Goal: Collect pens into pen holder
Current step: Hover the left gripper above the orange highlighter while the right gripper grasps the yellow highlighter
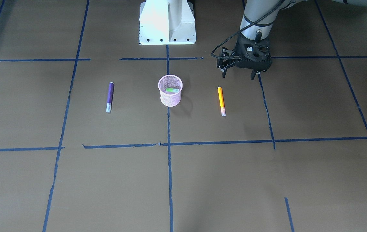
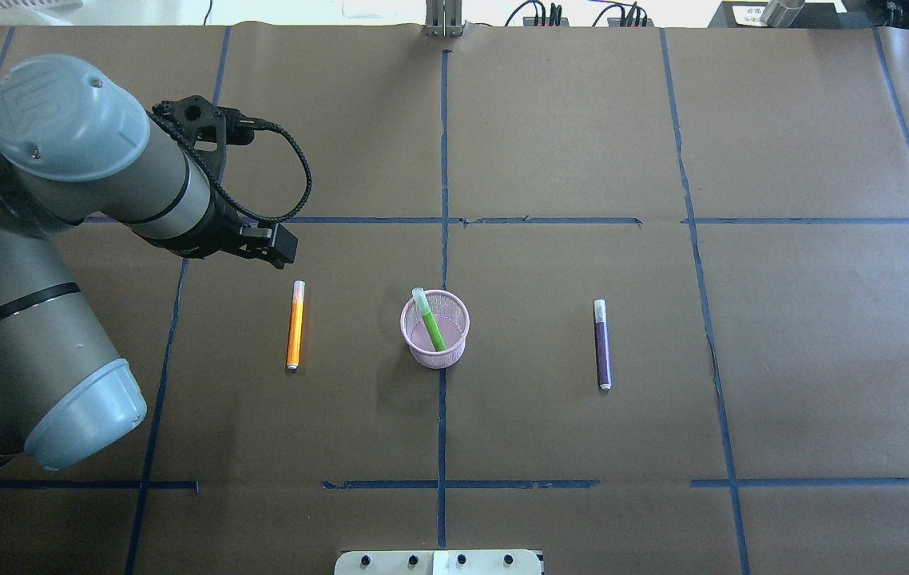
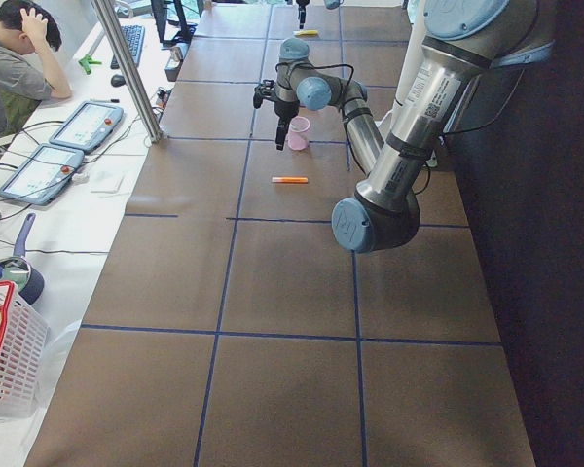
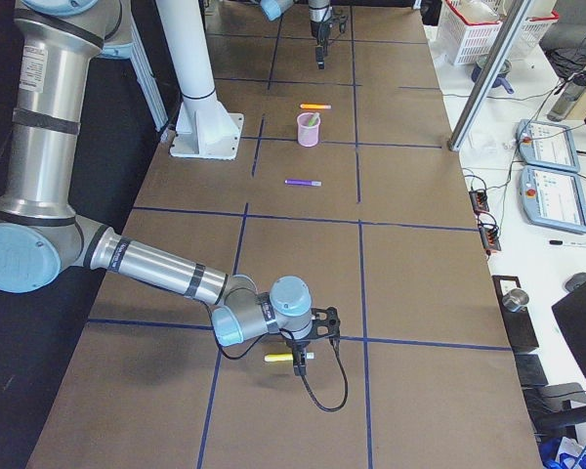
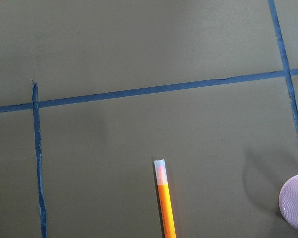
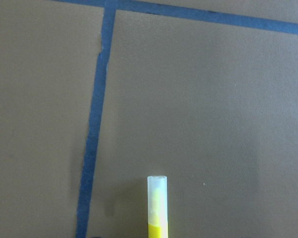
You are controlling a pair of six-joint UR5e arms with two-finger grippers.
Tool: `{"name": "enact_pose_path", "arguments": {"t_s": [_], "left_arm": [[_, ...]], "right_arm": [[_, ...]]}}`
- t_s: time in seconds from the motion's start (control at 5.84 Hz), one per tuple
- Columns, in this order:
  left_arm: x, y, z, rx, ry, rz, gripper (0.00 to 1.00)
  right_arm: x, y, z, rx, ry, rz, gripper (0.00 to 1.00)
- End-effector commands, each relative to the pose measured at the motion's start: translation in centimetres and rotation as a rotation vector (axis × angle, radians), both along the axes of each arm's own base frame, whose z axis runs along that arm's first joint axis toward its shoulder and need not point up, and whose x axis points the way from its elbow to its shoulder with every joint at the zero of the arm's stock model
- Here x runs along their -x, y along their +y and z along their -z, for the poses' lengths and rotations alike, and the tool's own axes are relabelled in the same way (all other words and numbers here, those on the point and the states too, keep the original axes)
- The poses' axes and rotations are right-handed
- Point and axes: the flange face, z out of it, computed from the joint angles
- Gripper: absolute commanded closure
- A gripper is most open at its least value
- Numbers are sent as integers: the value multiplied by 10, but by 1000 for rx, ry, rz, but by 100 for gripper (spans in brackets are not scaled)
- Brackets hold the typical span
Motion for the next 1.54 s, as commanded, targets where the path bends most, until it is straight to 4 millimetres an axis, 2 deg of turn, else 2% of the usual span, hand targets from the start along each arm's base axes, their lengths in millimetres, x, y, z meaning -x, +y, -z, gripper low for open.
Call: {"name": "enact_pose_path", "arguments": {"t_s": [0.0, 0.34, 0.68, 0.86, 1.03, 1.37], "left_arm": [[3, 2, -3, 4, -2, 2, 0], [3, 2, -7, 9, -7, 3, 0], [2, 3, -8, 9, -7, 2, 0], [2, 3, -8, 10, -6, 3, 0], [2, 3, -7, 9, -5, 3, 0], [2, 3, -8, 9, -7, 2, 0]], "right_arm": [[6, 3, -8, 4, 1, 23, 16], [15, 3, -9, 9, 8, 44, 25], [25, -29, -14, 3, 5, 50, 34], [26, -31, -10, -3, -5, 51, 42], [27, -30, -9, -1, -18, 55, 46], [26, -21, -13, 13, -39, 63, 46]]}}
